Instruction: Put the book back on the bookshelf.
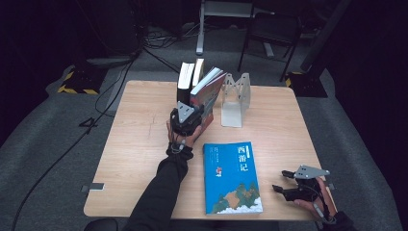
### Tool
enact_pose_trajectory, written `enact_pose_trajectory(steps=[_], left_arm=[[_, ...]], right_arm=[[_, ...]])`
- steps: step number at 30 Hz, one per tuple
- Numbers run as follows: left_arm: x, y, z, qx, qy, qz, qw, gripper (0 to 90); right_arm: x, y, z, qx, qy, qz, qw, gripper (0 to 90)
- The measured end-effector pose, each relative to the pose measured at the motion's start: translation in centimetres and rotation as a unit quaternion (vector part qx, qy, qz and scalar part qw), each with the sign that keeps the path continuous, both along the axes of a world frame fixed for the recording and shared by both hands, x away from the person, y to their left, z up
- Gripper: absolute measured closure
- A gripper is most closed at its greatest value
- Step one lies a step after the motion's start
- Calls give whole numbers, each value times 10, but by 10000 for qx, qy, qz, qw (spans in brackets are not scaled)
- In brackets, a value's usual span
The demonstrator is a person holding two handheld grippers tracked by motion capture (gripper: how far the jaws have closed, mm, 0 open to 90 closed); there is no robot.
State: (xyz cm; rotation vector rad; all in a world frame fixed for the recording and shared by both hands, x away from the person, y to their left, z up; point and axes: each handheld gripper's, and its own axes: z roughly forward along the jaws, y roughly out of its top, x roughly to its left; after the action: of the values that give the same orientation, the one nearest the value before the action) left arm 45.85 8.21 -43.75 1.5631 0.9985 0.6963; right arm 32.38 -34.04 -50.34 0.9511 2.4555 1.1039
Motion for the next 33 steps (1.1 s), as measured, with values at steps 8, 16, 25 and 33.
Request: enact_pose_trajectory(steps=[8, 16, 25, 33], left_arm=[[-2, 11, -10, 57, 145, -42, 9999, 705], [-7, 5, -49, 393, 886, 19, 9953, 641], [-5, -12, -50, 645, 930, 279, 9932, 736], [12, -42, -50, 615, 947, 369, 9929, 733]], right_arm=[[0, 2, 0, -71, -35, 5, 10000, 263], [-1, 2, 0, -65, -41, 0, 10000, 263], [0, 2, 0, -67, -39, -1, 10000, 263], [0, 1, 0, -63, -43, 16, 10000, 264]])
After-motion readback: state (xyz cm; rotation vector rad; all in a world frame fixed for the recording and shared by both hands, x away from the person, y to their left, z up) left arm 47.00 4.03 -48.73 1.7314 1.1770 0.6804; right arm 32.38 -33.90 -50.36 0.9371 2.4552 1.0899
